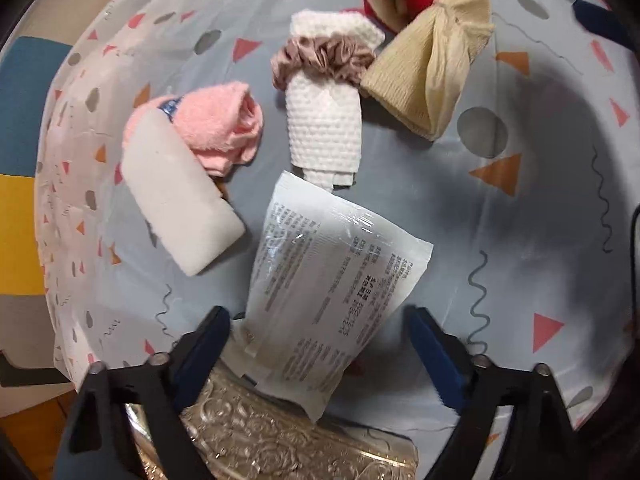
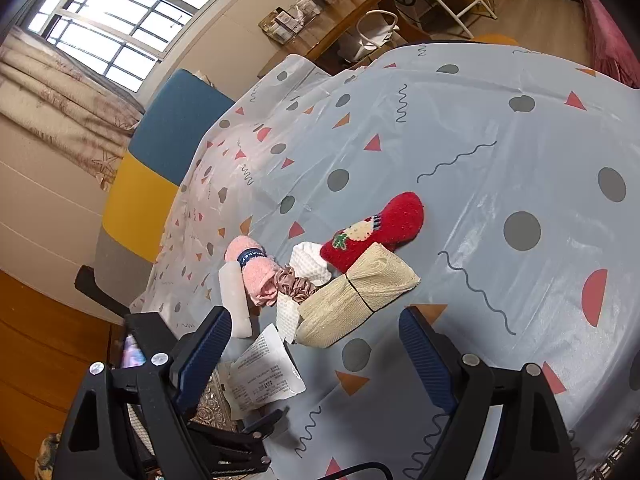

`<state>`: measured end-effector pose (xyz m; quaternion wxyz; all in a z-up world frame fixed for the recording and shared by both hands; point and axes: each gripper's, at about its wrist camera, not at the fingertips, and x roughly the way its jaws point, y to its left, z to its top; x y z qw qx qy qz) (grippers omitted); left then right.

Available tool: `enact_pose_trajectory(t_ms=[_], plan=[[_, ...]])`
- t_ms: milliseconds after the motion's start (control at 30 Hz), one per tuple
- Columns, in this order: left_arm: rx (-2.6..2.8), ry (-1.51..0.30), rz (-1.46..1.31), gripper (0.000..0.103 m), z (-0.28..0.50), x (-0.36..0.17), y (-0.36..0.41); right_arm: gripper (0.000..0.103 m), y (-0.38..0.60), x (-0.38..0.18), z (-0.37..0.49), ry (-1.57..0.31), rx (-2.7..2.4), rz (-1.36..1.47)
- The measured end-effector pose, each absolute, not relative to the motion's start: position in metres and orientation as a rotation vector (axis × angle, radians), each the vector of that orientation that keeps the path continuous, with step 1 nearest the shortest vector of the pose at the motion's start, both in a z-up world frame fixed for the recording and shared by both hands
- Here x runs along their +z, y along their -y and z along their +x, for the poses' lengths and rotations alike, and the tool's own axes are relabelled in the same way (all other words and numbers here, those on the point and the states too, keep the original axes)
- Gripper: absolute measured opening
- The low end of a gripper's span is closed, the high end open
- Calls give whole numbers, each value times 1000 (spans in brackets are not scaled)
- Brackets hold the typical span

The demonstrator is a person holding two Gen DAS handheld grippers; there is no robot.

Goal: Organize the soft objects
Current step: 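Reach the left tool to the white printed packet and grasp it, then grasp the beige mesh loofah with the right tool while the left tool holds the packet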

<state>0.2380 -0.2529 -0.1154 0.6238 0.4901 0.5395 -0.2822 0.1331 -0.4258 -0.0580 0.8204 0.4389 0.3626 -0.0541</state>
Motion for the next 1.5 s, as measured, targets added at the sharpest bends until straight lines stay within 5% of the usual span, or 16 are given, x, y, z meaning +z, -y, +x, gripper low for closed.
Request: enact_pose_trajectory(t_ms=[200, 567, 1067, 1500], plan=[[-653, -1242, 1107, 66, 235, -110, 256, 88, 427, -58, 132, -765, -119, 940], [-584, -1198, 986, 65, 174, -100, 263, 88, 445, -63, 118, -722, -205, 1016], [-523, -896, 835, 63, 73, -99, 226, 86, 446, -78, 122, -780, -192, 1075], [-544, -796, 679, 63, 72, -105, 205, 86, 425, -89, 141, -920, -184, 972]])
